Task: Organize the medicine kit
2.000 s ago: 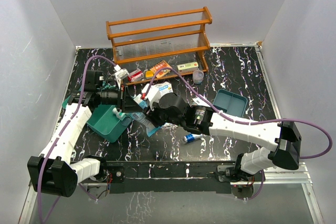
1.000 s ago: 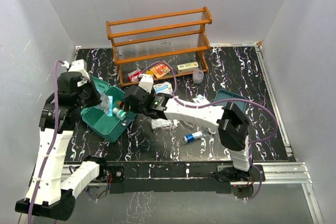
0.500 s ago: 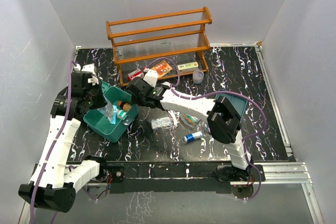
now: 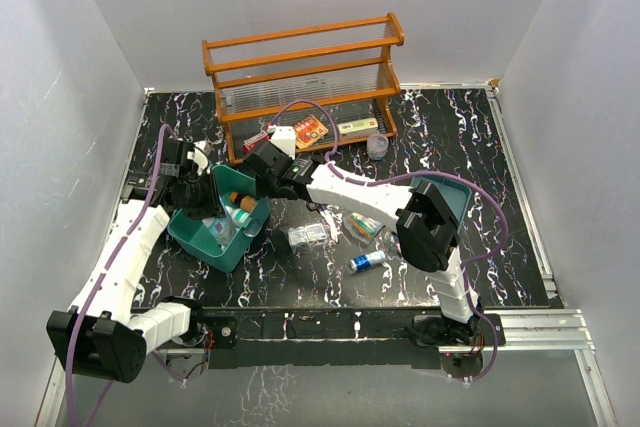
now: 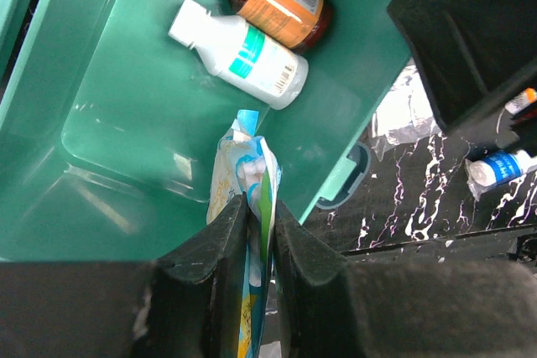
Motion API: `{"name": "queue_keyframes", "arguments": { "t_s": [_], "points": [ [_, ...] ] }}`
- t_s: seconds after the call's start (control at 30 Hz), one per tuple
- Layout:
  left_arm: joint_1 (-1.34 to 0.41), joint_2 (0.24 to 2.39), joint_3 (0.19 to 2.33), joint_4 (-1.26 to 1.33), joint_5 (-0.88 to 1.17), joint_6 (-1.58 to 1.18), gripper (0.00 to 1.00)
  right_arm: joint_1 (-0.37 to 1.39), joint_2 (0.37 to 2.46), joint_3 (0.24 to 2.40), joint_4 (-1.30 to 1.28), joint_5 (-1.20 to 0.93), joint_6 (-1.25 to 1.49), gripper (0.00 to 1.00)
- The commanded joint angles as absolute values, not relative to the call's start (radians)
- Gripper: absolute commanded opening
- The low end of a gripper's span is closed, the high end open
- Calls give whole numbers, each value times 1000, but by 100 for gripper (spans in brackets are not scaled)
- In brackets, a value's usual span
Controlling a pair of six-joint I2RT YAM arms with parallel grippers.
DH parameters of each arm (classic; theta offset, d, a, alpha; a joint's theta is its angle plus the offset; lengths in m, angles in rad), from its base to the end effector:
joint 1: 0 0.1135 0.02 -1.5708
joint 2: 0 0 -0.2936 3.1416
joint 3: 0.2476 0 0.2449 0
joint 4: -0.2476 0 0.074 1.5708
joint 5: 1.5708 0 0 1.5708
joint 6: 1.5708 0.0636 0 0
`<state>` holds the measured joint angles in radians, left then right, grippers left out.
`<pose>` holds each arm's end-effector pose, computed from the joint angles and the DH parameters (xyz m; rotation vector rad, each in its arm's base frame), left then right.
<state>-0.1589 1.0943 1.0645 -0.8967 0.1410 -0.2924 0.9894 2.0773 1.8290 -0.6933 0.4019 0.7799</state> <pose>0.2027 -0.0415 0.3178 -0.1088 2.5190 -0.3617 0.2873 0.3919 0.2629 -0.0937 2.4300 0.2977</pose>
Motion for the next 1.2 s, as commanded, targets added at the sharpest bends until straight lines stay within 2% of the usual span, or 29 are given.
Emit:
{"name": "queue_keyframes", "arguments": {
  "t_s": [0.0,0.23,0.37,0.73,0.9,1.0,1.17],
  "points": [
    [-157,1123,1047,-922,106,-318,15,962,2040,1856,-695,397,688,52],
    [-156,1141,1023,-917,-34,-365,15,884,1911,1696,-374,-40,552,70],
    [-156,1193,1030,-886,-39,-397,16,838,1877,1670,-303,-184,536,74],
    [-156,1306,988,-733,225,-327,18,750,1825,1653,-258,-213,425,76],
    [-156,1305,983,-817,178,-341,20,744,1804,1633,-251,-202,418,76],
    [-155,1268,974,-808,295,-335,15,743,1804,1632,-253,-202,417,75],
    [-155,1240,1012,-898,324,-331,14,742,1778,1604,-248,-206,419,75]
  ]
}}
